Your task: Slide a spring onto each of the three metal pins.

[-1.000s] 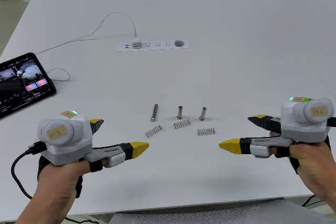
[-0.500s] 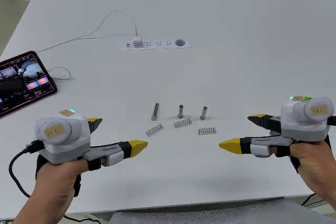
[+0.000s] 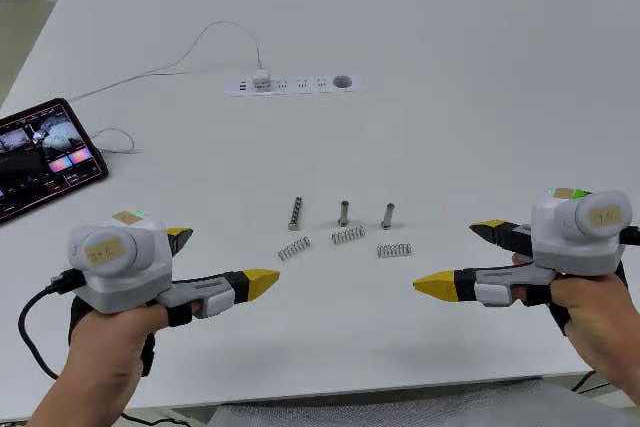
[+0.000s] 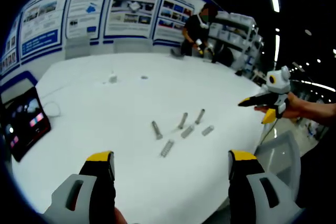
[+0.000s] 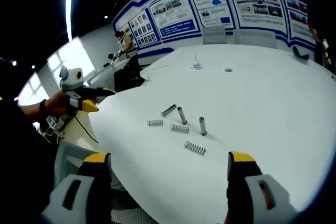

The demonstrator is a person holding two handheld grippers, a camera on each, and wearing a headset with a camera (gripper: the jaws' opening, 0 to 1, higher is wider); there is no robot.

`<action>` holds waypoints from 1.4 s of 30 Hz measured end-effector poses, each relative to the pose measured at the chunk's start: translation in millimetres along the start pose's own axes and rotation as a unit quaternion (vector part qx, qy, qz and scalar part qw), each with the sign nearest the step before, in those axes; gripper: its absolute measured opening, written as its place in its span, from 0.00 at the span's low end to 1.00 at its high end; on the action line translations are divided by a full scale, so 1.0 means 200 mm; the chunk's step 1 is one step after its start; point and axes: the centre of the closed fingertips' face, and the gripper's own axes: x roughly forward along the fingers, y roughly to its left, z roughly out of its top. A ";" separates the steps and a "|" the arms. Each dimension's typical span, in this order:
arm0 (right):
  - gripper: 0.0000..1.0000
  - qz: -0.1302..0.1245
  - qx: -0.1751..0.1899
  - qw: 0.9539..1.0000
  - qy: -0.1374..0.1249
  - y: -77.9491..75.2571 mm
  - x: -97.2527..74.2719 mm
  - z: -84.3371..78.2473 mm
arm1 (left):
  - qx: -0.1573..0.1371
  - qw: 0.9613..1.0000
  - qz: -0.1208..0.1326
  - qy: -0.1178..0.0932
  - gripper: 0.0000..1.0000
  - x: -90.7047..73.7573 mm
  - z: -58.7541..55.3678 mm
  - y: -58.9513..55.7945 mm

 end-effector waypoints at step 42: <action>0.91 -0.012 0.034 0.999 0.014 0.02 0.08 -0.15 | -0.007 0.998 -0.035 0.050 0.85 0.39 -0.05 0.11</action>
